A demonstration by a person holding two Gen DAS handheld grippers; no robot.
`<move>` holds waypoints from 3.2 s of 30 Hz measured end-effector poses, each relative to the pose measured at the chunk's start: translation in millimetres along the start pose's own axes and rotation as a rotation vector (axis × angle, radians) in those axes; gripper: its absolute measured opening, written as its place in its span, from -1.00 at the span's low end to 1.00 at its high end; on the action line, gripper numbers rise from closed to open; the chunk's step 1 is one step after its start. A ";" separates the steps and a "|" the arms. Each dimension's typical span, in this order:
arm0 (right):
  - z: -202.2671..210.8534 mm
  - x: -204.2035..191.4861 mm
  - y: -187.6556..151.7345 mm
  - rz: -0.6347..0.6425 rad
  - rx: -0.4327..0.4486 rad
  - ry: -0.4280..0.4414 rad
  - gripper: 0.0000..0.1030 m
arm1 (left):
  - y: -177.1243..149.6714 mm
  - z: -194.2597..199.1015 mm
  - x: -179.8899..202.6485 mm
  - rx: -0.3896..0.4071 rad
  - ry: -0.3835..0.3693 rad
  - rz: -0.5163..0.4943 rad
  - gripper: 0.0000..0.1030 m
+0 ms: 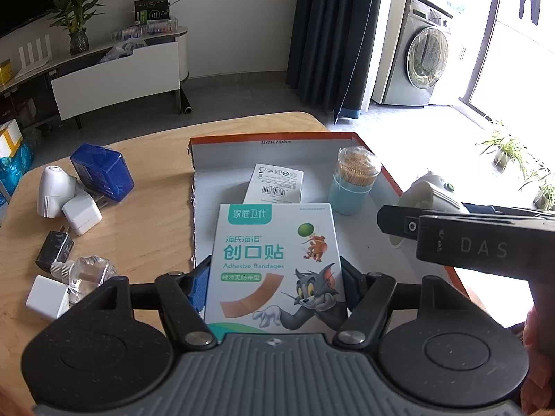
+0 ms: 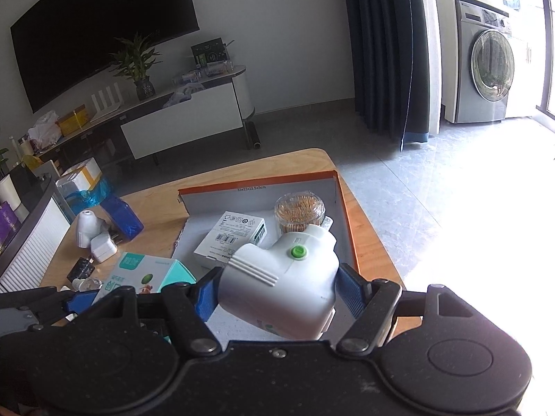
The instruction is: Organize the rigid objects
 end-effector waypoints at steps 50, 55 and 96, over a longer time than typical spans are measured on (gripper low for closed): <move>7.2 -27.1 14.8 0.037 0.070 0.040 0.69 | 11.5 16.9 -50.8 0.017 0.119 0.088 0.72; 6.4 -45.3 13.9 0.065 0.058 0.063 0.70 | 9.2 25.8 -68.1 0.024 0.147 0.110 0.72; -12.0 -145.8 -17.4 0.223 -0.032 0.184 0.73 | -21.9 57.8 -154.0 0.042 0.251 0.235 0.72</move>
Point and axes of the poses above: each gripper's, at about its wrist camera, not at the fingertips, and z roughly against the way its jaws point, x to its right, y to its top, the point moved 8 cm from there along -z, roughly the way its jaws point, and after that the axes turned 1 degree about -z, right-handed, at the moved point
